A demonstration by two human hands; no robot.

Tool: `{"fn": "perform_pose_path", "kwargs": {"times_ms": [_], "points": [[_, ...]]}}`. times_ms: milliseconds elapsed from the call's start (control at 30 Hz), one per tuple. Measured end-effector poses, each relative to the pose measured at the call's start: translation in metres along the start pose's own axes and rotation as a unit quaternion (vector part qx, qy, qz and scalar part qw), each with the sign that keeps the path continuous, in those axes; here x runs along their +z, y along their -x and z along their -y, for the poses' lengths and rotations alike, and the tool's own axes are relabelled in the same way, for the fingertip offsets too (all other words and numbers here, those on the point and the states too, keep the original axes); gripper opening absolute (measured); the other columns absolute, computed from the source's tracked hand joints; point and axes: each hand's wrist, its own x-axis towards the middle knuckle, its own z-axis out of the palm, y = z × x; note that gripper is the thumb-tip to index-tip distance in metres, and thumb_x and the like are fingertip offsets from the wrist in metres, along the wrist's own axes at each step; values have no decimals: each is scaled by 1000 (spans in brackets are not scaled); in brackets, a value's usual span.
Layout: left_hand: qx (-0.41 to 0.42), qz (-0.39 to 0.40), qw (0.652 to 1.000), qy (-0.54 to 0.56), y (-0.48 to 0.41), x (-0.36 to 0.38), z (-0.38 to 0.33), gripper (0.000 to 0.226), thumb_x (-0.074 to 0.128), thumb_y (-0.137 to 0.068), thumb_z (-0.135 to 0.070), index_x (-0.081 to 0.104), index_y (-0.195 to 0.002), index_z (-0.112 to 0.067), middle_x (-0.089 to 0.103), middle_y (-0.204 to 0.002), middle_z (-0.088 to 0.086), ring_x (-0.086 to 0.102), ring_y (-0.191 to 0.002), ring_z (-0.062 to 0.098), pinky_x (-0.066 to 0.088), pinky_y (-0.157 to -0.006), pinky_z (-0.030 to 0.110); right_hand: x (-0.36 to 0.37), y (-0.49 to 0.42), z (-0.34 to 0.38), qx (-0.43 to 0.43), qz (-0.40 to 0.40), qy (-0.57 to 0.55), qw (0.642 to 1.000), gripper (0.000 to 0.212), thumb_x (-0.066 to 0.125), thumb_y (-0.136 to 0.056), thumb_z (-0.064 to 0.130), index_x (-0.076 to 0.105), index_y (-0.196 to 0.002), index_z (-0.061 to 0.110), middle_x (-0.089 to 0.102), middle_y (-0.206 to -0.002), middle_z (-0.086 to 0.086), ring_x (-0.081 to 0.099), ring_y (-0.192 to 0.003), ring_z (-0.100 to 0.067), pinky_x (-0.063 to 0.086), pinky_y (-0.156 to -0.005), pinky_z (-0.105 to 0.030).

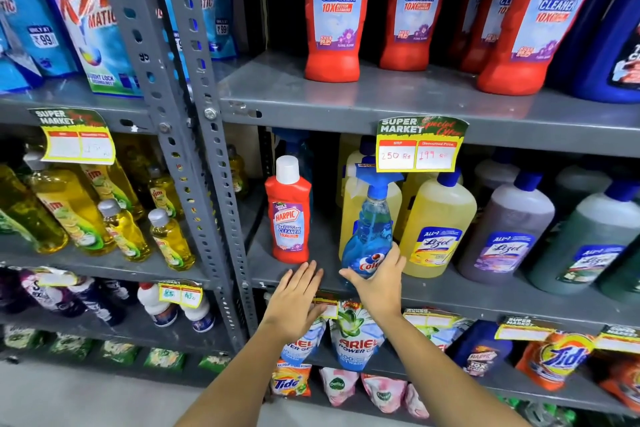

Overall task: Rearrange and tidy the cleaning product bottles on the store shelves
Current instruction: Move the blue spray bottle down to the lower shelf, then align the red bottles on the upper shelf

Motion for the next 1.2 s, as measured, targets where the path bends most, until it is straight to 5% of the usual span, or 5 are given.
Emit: {"fn": "perform_pose_path", "kwargs": {"times_ms": [167, 400, 733, 967, 1200], "points": [[16, -5, 1000, -12, 6, 0, 4, 67, 22, -101, -54, 4, -154, -17, -7, -162, 3, -10, -149, 20, -7, -119, 40, -7, 18, 5, -16, -38, -41, 998, 112, 91, -60, 41, 27, -146, 11, 34, -134, -10, 39, -117, -10, 44, -94, -27], [26, -12, 1000, -6, 24, 8, 17, 66, 16, -100, -56, -3, -152, -22, -11, -160, -2, -14, -148, 19, -9, -119, 38, 2, 40, 60, -295, -35, -41, 954, 49, 63, -90, 37, 48, -132, 15, 42, -129, 2, 46, -123, -11, 40, -106, -23], [14, -8, 999, -43, 25, 8, 14, 66, 22, -100, -53, 1, -154, -19, 0, -163, 3, -6, -149, 20, -7, -120, 41, 50, -20, 112, -100, 190, 27, 976, 86, 81, -77, 32, 34, -145, 9, 48, -138, -13, 51, -127, -26, 45, -100, -37], [17, -34, 998, -41, 25, 7, 12, 71, 38, -97, -53, 17, -152, -14, 16, -161, 9, 9, -148, 25, 8, -119, 47, 68, -32, 108, -94, 171, 42, 980, 56, 84, -75, 30, 53, -119, 14, 69, -119, -7, 67, -107, -25, 54, -89, -39], [10, 5, 999, -32, 27, 0, 12, 66, 22, -101, -52, -1, -153, -20, -4, -163, 2, -11, -148, 17, -6, -121, 40, 55, -26, 102, -148, 165, 47, 974, 51, 80, -79, 25, 55, -122, 16, 70, -116, -5, 67, -106, -22, 55, -89, -36]]}}
